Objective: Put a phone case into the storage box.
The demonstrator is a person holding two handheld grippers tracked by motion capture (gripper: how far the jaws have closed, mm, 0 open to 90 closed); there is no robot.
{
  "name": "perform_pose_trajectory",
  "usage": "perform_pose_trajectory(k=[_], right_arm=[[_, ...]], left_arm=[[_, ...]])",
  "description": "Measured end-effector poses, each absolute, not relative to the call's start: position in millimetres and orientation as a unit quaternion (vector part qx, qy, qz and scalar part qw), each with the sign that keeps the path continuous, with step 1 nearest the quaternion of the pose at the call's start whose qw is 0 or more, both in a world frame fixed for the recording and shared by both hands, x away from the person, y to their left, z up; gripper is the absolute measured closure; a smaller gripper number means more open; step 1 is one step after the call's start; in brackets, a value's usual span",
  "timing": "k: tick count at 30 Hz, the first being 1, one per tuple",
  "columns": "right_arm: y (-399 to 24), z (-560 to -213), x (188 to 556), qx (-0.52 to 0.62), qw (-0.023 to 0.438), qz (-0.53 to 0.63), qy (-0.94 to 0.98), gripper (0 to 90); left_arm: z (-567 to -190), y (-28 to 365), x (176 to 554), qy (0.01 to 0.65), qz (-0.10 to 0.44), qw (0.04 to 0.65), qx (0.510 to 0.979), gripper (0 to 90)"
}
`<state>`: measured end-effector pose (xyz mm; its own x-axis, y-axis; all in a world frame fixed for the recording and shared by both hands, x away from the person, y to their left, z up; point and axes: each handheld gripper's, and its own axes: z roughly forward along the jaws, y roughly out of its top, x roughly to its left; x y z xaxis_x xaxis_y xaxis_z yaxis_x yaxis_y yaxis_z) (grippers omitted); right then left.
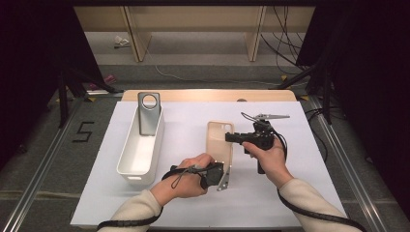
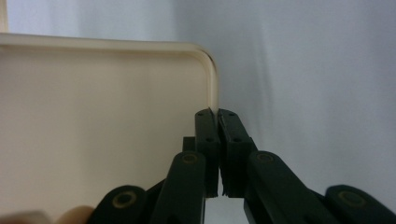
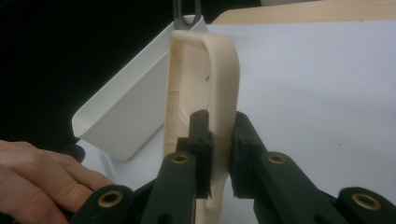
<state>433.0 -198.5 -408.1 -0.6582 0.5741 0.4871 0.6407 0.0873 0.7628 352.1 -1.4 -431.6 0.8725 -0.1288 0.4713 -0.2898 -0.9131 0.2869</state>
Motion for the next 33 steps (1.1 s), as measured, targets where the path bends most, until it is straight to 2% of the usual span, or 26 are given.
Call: perform_pose_trajectory(k=[2, 3, 6, 7, 11, 15, 22, 33], right_arm=[[-198.7, -405.5, 431.7, -0.410, 0.032, -0.541, -0.733, 81.6], [-198.9, -404.1, 431.1, -0.409, 0.027, -0.543, -0.733, 81.6], [-201.2, -400.6, 429.7, -0.410, 0.011, -0.546, -0.731, 81.6], [-202.4, -399.8, 429.8, -0.411, 0.012, -0.547, -0.729, 81.5], [-207.4, -398.0, 430.4, -0.416, 0.002, -0.549, -0.725, 81.4], [-210.3, -397.3, 429.2, -0.415, -0.004, -0.548, -0.726, 81.3], [-217.5, -396.3, 423.6, -0.410, -0.011, -0.548, -0.729, 81.2], [-231.1, -391.2, 418.3, -0.404, -0.020, -0.556, -0.726, 81.1]], left_arm=[[-431.0, 0.7, 353.7, -0.105, 0.227, 0.187, 0.950, 85.7], [-430.0, 1.8, 354.4, -0.102, 0.231, 0.196, 0.948, 82.1], [-425.2, 6.3, 356.6, -0.089, 0.239, 0.227, 0.940, 65.2], [-426.6, 7.7, 355.2, -0.066, 0.240, 0.257, 0.934, 57.6], [-419.2, 18.9, 354.0, -0.039, 0.240, 0.282, 0.928, 33.7], [-417.1, 32.4, 352.8, -0.001, 0.237, 0.297, 0.925, 22.8], [-422.2, 50.3, 348.9, 0.055, 0.215, 0.343, 0.913, 19.3], [-425.7, 65.7, 344.6, 0.094, 0.206, 0.362, 0.904, 19.9]])
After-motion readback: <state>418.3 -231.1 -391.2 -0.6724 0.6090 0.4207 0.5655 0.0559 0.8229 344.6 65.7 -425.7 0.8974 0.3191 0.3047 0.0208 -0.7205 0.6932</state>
